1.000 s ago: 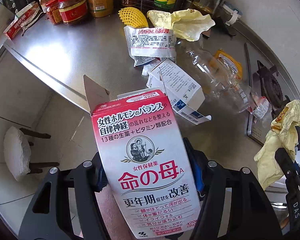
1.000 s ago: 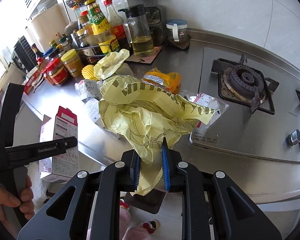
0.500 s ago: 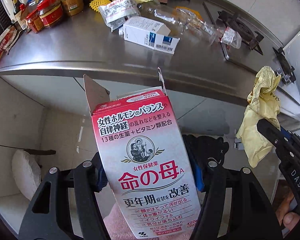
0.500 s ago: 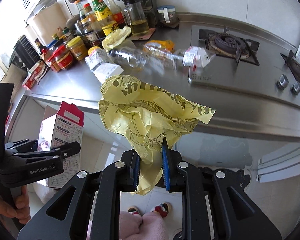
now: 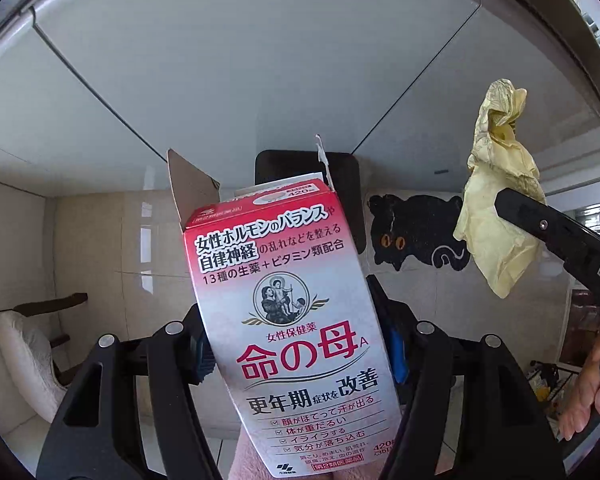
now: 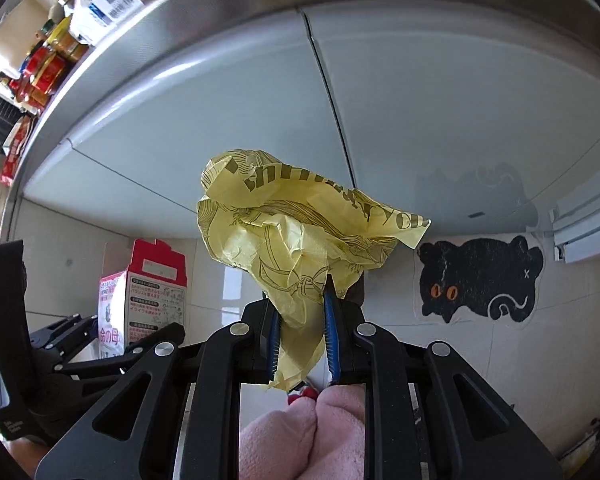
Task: Collect trash
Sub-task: 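Lift the box and yellow bag off the counter toward the floor bin, then open both tools over the black bin, dropping box and yellow bag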
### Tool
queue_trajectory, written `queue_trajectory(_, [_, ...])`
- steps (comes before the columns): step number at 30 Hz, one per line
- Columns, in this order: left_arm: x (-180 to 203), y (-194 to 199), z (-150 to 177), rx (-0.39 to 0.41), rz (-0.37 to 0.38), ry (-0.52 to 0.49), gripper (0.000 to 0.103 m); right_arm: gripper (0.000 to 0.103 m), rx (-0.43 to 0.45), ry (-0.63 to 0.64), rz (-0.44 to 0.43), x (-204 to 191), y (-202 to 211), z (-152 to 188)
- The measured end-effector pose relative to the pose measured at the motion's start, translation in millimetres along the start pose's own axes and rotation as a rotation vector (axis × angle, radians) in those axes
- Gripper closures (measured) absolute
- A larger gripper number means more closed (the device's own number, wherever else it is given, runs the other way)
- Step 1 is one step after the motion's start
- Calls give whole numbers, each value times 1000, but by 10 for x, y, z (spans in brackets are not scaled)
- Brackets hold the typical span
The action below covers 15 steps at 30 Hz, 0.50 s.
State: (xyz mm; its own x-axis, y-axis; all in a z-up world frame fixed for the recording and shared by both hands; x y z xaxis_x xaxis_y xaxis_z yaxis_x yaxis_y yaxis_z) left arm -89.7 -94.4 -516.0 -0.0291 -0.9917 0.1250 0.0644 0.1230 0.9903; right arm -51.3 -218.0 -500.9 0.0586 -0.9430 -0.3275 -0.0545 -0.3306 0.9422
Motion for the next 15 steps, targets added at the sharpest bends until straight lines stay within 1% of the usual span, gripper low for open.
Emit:
queue_trajectory(4, [-18, -536, -195, 1, 3, -22, 42, 83, -32, -41, -27, 140, -597, -134])
queue_trajectory(6, [-29, -780, -348, -1, 3, -14, 42, 83, -48, -62, -32, 208, -860, -198])
queue_trajectory(8, [-54, -1028, -449, -20, 12, -10, 42, 83, -68, -85, -31, 270, -1100, -275])
queue_trajectory(12, [-49, -1447, -552, -57, 22, -28, 42, 83, -103, -138, -52, 373, -1442, -417])
queue_trajectory(15, [-71, -1640, -611, -77, 7, -40, 41, 83, -119, -173, -67, 401, -1604, -489])
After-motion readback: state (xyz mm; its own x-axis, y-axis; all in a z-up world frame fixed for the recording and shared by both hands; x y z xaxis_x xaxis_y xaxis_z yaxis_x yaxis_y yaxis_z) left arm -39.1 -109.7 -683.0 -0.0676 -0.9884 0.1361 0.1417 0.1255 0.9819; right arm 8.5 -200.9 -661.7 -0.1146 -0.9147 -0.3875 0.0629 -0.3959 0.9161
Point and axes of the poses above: each gripper's, at about its wrist camera, not at the fingertips, and y roughly against the way its jaws point, x to its right, z to its underside, the point moved 10 cm from there along -y, roughly the way its jaws point, and after that the axes turned 11 degrees about -x, right-handed, at the moved point
